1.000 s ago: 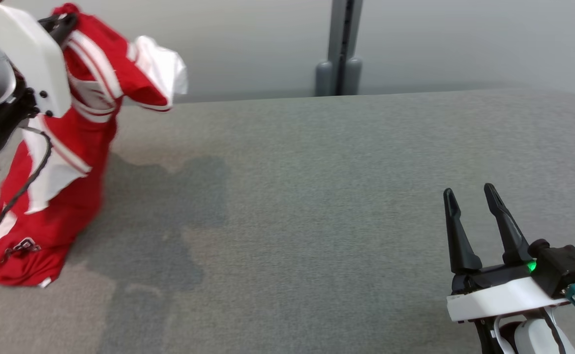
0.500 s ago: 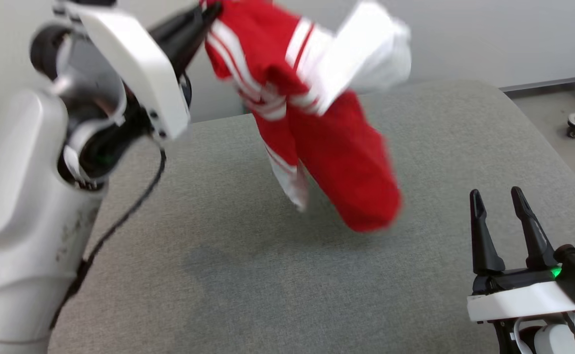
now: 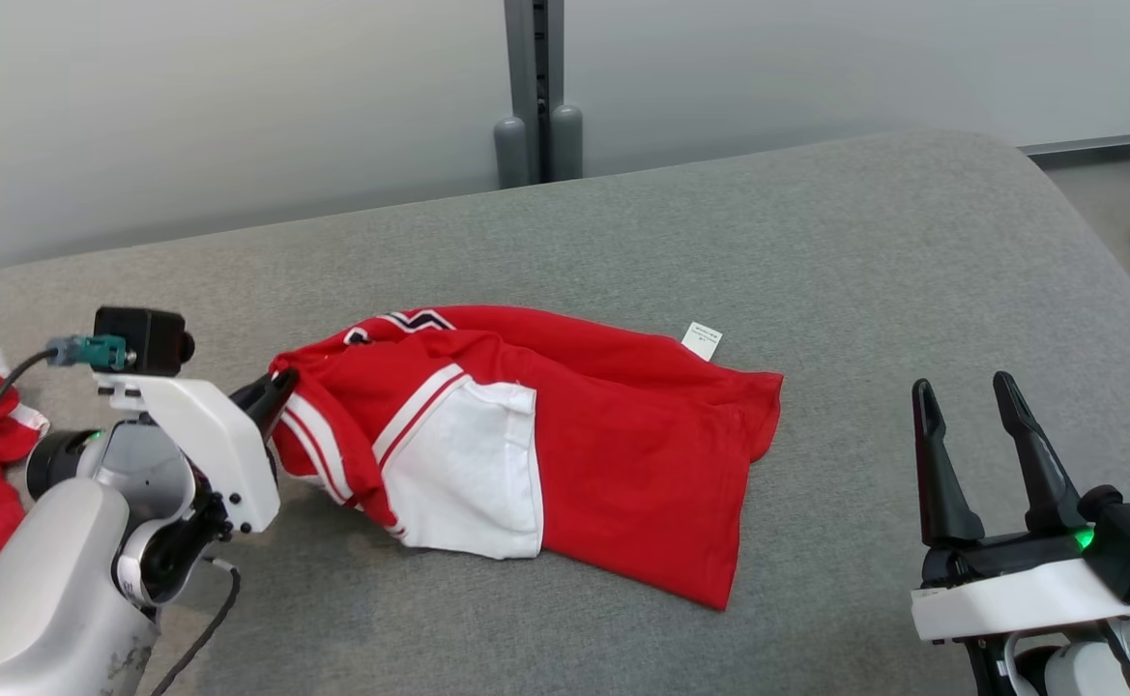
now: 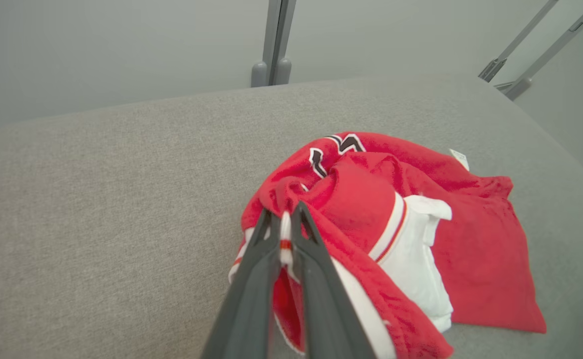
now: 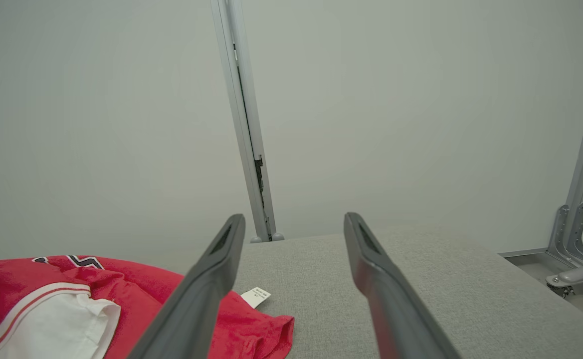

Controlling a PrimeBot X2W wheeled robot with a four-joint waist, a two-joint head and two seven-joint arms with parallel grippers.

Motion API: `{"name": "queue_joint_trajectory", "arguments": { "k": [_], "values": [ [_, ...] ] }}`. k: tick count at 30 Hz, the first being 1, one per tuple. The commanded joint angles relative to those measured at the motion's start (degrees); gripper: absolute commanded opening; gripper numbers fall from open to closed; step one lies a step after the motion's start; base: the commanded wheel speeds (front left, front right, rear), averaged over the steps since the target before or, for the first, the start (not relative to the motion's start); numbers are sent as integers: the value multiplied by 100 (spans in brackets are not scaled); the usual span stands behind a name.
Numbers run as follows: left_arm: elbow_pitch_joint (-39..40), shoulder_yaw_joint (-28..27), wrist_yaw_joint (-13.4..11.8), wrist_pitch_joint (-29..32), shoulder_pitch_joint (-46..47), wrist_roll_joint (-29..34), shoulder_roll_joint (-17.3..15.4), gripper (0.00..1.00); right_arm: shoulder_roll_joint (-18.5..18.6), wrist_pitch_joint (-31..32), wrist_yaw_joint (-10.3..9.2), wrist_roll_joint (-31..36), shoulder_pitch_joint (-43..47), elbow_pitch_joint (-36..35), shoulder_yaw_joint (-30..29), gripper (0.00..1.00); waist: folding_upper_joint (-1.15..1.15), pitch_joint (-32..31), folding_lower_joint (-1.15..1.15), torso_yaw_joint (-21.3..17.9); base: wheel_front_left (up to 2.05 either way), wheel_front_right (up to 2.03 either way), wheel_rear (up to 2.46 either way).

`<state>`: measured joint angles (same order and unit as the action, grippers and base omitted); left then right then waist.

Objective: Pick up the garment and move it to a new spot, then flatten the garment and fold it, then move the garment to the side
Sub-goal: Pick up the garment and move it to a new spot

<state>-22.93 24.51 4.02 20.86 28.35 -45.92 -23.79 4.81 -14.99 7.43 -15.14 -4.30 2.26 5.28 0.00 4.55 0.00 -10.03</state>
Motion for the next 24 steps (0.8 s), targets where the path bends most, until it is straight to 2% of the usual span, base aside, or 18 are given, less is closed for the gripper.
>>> {"name": "queue_joint_trajectory", "arguments": {
  "k": [1,2,5,6,13,17,24],
  "values": [
    [-247,9,52,-180,-57,57,30,22,67,-27,11,15,-68,7,2,100,0,-4,0,92,0,0,0],
    [-380,23,69,-264,-60,85,43,100,74,-27,11,13,-76,18,12,100,0,-12,0,126,0,0,0],
    [-581,42,95,-477,-33,125,108,100,84,-27,11,22,-76,30,33,100,0,-28,0,192,0,0,0],
    [-683,60,144,-731,-28,167,187,100,94,-27,11,24,-59,40,47,100,0,-57,0,251,0,0,0],
    [-521,164,187,-1389,-129,382,219,100,126,-7,11,-3,54,71,38,100,0,-154,0,436,0,0,0],
    [-96,60,-17,-1795,-261,512,177,100,159,48,11,9,106,6,-12,100,0,-220,0,533,0,0,0],
    [955,-206,-681,-2335,-787,769,-2,100,181,126,11,9,176,-109,-70,100,0,-303,0,603,0,0,0]
  ]
}}
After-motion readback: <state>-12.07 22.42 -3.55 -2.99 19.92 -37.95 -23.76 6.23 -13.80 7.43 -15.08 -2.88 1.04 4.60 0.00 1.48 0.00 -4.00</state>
